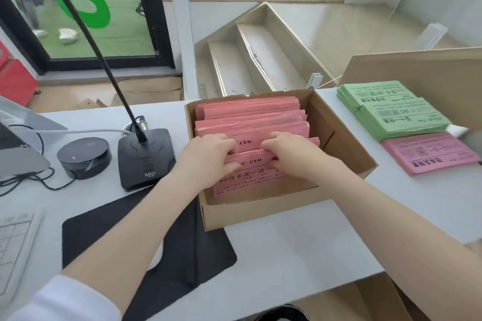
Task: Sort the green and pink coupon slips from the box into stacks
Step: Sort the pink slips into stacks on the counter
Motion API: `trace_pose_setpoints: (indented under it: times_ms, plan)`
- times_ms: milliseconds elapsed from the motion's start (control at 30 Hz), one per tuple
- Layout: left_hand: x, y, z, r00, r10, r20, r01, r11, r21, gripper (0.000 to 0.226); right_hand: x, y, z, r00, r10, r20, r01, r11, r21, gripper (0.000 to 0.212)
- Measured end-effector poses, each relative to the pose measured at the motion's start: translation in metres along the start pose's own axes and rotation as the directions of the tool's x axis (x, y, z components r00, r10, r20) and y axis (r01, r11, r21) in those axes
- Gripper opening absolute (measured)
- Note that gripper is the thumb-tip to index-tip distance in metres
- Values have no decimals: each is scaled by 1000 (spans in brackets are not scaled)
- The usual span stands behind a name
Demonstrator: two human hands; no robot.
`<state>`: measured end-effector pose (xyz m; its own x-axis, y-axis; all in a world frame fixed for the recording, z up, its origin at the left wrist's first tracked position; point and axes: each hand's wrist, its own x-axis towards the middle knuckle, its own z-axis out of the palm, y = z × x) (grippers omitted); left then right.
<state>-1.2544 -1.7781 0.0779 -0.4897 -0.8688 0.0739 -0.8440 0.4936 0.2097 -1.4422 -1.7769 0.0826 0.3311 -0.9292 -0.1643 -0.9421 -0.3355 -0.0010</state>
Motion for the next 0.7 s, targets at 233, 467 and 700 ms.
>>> trace_pose_setpoints:
  times_ms: [233, 467, 700]
  plan:
    - [2, 4, -4, 998, -66, 24, 68, 993, -97, 16, -23, 15, 9, 977, 92, -195, -94, 996, -3, 20]
    - [-37, 61, -37, 909, -296, -292, -129, 466, -875, 40, -82, 25, -66, 870, 144, -471, -60, 980, 188, 25]
    - [-82, 124, -11, 894, -310, -324, -175, 424, -889, 36, -163, 44, -59, 914, 105, -392, 42, 936, 348, 18]
